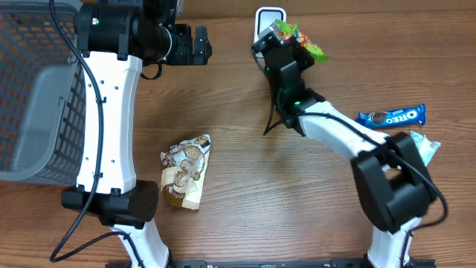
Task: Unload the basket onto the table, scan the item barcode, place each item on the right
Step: 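Carry the Haribo bag up to the scanner with the right gripper, then hold the Haribo bag barcode in front of the scanner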
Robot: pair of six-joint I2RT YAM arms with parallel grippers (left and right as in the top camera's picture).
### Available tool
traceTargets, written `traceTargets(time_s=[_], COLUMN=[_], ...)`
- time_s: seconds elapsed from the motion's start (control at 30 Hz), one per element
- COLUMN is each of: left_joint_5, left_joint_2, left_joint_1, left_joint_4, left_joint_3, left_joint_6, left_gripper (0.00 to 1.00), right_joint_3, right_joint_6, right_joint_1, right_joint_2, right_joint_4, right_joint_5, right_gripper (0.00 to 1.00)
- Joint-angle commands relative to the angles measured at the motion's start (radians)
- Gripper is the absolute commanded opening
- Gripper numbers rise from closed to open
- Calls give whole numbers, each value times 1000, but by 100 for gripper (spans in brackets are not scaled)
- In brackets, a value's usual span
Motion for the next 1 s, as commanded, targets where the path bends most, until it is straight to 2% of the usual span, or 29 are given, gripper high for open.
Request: traceTargets(time_s=[0.0,0.2,0.43,0.97], left_joint_5=[-5,-5,-6,-6], left_joint_2=[-9,-9,-9,-9], left_joint_1=[2,2,2,2], left_joint_4=[2,2,2,2], left_joint_3=[8,8,8,8], left_joint_6=[7,7,7,7], left_gripper=[100,100,100,100], right_joint_3=[32,32,32,32], right_joint_6=[-287,-527,-678,-687], right_joint_1=[-5,-29,-58,-115], right_joint_2=[60,154,190,217], right_joint_4=[104,277,406,470], right_joint_5=[47,-74,-166,-315], right_gripper=[4,4,4,4])
